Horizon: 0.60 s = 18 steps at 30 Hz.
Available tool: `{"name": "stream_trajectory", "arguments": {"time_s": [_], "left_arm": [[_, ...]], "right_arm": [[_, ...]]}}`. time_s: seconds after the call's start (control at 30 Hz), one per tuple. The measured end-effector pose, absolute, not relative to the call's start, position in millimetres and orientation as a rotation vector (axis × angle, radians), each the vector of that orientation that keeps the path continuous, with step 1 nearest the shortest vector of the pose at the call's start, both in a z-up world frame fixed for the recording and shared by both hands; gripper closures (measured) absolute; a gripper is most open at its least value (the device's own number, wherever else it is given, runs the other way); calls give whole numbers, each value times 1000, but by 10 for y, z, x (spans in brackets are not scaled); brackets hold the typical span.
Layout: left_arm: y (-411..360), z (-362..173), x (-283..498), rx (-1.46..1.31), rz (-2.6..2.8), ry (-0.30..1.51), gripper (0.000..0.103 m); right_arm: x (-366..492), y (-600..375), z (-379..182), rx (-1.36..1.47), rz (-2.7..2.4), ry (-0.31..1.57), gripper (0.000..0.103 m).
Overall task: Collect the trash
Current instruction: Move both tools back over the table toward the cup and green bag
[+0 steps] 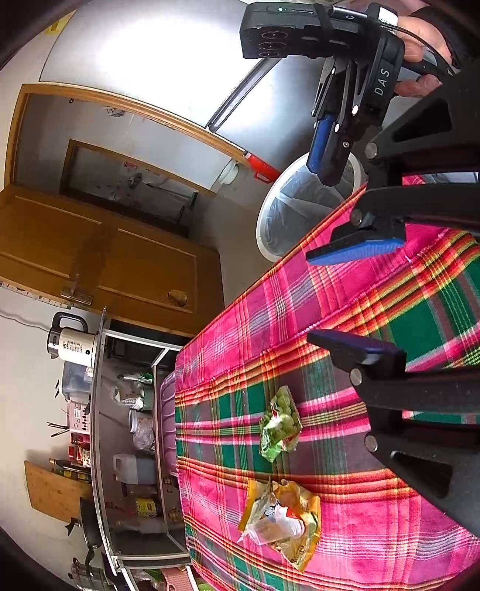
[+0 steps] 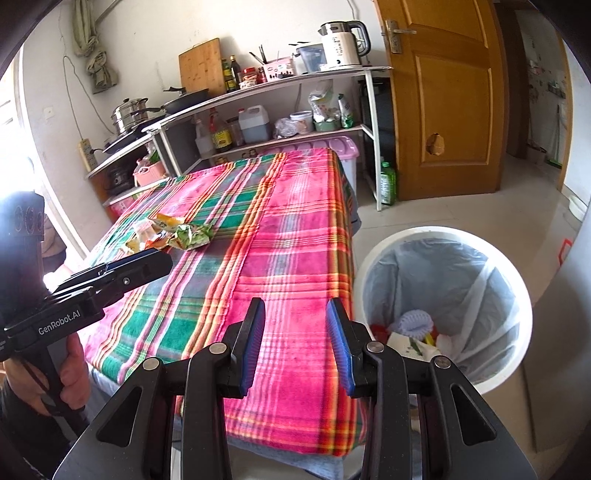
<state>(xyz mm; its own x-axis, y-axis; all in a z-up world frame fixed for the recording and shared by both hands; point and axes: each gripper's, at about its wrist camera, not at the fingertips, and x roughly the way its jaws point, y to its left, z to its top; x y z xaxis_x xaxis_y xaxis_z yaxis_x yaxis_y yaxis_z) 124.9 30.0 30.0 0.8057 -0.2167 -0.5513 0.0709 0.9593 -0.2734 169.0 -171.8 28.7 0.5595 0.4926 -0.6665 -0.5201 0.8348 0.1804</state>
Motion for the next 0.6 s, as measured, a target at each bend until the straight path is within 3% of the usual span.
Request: {"name": "stream_trajectory", "arguments": {"time_s": [0.6], "left_arm": [[1040,181,1041,-304,8,599,59]], "right_arm": [[1844,-1147,178,-79,686,809,59]]}}
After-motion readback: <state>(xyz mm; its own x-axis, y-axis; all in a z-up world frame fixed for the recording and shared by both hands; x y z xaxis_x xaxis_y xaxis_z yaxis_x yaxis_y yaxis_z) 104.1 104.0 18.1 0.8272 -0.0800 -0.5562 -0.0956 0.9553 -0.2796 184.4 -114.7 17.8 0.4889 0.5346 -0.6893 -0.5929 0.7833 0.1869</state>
